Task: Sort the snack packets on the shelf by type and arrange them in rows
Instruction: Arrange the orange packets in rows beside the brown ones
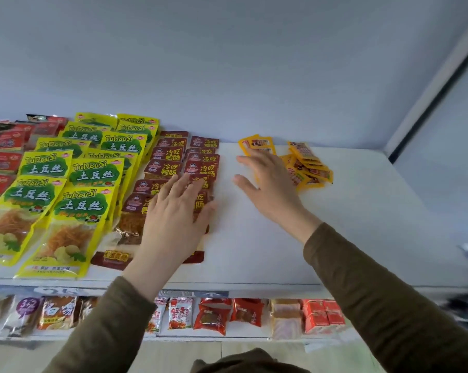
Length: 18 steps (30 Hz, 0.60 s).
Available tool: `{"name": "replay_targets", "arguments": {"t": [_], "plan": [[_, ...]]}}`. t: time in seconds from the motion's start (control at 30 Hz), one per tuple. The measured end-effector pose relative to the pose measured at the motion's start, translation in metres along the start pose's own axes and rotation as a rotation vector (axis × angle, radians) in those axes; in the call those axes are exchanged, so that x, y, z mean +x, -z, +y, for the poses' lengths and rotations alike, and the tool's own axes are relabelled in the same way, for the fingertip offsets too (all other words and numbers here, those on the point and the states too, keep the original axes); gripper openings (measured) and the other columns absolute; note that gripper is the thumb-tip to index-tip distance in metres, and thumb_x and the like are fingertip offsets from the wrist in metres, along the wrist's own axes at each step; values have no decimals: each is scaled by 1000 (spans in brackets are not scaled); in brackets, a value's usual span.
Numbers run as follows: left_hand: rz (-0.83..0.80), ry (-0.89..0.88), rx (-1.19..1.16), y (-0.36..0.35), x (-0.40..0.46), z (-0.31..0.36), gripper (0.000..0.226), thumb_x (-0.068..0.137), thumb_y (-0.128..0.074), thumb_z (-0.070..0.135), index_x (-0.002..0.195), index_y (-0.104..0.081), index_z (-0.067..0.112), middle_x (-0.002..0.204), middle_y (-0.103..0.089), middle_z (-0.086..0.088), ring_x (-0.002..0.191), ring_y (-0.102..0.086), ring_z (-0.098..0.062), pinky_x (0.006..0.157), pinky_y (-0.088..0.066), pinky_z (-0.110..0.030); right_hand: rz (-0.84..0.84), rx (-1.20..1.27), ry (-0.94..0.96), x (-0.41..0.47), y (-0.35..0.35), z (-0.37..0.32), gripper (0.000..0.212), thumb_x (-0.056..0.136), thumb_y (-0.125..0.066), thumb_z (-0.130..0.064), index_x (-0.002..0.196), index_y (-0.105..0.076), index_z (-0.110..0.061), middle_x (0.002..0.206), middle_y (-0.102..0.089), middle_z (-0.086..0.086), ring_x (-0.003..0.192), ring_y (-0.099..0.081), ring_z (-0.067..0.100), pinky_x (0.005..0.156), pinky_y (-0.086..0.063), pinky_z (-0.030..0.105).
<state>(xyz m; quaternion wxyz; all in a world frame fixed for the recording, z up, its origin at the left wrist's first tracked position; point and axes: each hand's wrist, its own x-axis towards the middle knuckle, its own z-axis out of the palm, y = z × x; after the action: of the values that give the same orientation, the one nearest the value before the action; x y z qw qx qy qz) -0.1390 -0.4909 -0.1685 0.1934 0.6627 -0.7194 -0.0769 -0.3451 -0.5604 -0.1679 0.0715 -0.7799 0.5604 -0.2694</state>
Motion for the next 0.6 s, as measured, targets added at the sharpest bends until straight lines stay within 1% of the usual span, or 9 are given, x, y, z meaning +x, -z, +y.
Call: {"name": "replay_targets", "arguments": {"t": [0.07,0.13,0.23,0.3,0.4,0.47,0.53,0.6], "plan": [[-25,-87,-22,-11,17,23,68,99,-30,62,159,-35,30,169,-25,1,158,-14,-21,127,-16,-46,77,23,-119,3,18,33,42,101,-57,-33,139,-59,-17,147,-53,2,140,-37,26,117,-27,35],[-66,-147,-36,-26,36,45,66,103,-33,60,160,-29,29,171,-20,0,159,-9,-21,127,-11,-44,135,16,-221,7,33,68,37,101,-56,-28,136,-61,-17,141,-58,3,135,-42,27,114,-32,36],[-120,-188,-19,-51,67,78,69,104,-38,57,163,-21,25,172,-15,-5,159,-7,-26,127,-11,-46,121,-31,-269,18,47,112,35,101,-52,-24,134,-63,-22,137,-62,0,130,-46,27,109,-38,36],[-136,-194,-9,-67,89,100,70,105,-38,55,163,-19,21,172,-14,-8,159,-8,-28,127,-12,-48,61,-91,-228,31,50,131,36,102,-48,-22,135,-63,-24,138,-61,0,131,-45,27,110,-38,37],[-157,-154,15,-89,119,129,72,106,-33,55,163,-17,15,172,-13,-7,159,-6,-27,127,-9,-51,-18,-205,-91,54,45,141,38,103,-45,-20,136,-63,-26,143,-57,1,134,-44,28,114,-34,41],[-195,-125,60,-102,131,142,72,105,-31,55,163,-15,16,172,-11,-7,159,-3,-27,126,-8,-54,-157,-282,-31,68,38,142,38,104,-42,-24,137,-60,-31,147,-53,-2,138,-40,26,116,-30,47],[-249,-94,67,-113,134,144,72,103,-30,58,164,-14,22,173,-5,-4,159,2,-25,126,-5,-57,-337,-331,-37,74,30,147,37,106,-37,-32,137,-58,-35,150,-48,-4,143,-31,25,117,-26,51],[-265,-83,59,-119,134,137,74,102,-28,64,164,-14,26,173,-1,0,159,6,-22,126,-4,-56,-427,-317,-42,74,27,157,38,107,-36,-38,140,-55,-37,154,-43,-7,148,-23,22,119,-22,51]]}}
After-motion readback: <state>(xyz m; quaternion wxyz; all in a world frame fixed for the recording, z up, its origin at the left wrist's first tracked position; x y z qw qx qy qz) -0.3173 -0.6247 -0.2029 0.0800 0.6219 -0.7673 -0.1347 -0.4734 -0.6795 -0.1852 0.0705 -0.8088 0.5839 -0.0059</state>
